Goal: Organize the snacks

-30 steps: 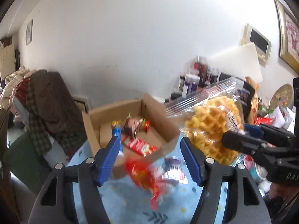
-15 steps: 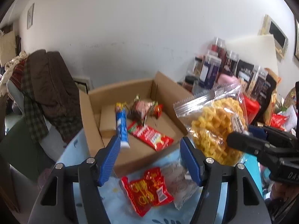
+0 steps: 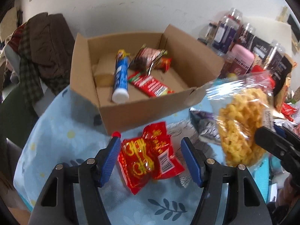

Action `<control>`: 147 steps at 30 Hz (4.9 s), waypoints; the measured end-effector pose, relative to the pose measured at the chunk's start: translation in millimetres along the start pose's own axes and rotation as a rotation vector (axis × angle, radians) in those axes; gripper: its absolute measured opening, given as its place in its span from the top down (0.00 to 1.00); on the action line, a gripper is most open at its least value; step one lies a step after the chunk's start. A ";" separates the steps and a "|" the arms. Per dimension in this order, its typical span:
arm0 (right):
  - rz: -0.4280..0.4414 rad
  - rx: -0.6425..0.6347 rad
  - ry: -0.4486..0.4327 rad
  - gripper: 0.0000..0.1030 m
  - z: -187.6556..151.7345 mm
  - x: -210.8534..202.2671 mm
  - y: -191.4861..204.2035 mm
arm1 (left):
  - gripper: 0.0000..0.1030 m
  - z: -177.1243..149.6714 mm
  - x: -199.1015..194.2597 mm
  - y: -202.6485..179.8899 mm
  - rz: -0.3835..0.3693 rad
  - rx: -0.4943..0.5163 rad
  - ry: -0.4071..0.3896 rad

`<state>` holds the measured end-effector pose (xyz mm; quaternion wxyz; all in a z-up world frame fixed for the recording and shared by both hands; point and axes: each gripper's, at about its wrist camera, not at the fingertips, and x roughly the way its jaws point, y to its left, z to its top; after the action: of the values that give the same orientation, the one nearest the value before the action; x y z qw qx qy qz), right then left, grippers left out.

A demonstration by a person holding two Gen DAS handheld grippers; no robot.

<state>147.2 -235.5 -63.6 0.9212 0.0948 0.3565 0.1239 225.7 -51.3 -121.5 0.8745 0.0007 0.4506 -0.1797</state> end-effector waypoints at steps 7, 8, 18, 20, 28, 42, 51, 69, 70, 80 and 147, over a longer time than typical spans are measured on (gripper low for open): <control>-0.006 0.021 0.019 0.57 -11.0 6.0 -4.3 | 0.25 -6.8 22.8 5.2 0.006 -0.043 0.059; -0.008 0.023 0.021 0.57 -11.5 6.7 -4.5 | 0.23 -6.9 24.6 5.7 0.014 -0.043 0.061; 0.004 0.031 0.046 0.57 -14.7 15.9 -4.1 | 0.03 -20.0 59.0 13.9 0.151 -0.002 0.124; 0.001 0.023 0.046 0.57 -15.2 17.1 -3.2 | 0.16 -22.7 58.8 14.8 0.126 0.002 0.106; 0.013 0.038 0.069 0.57 -17.4 27.8 -7.0 | 0.32 -30.5 46.9 26.1 0.115 0.015 0.067; 0.049 0.033 0.074 0.57 -17.7 31.2 -2.1 | 0.60 -26.1 18.0 15.6 0.094 0.023 0.016; 0.072 0.028 0.049 0.57 -6.0 27.6 0.4 | 0.61 -9.1 -18.2 10.8 0.063 0.034 -0.073; 0.076 -0.104 -0.134 0.57 117.0 36.5 14.1 | 0.61 119.2 -51.5 10.6 0.028 0.108 -0.302; 0.079 -0.105 -0.133 0.57 121.9 41.1 13.0 | 0.61 128.5 -48.0 13.2 0.039 0.111 -0.308; 0.064 -0.139 -0.084 0.57 160.8 113.4 -1.9 | 0.61 174.4 13.4 30.6 0.087 0.089 -0.242; -0.158 -0.233 -0.204 0.34 77.1 -75.7 67.1 | 0.28 64.3 -166.2 -29.0 0.087 0.122 -0.352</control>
<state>134.8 -200.8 58.1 0.9642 -0.0286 0.2508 0.0815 179.2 -36.8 52.3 0.9450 0.0419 0.2785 -0.1664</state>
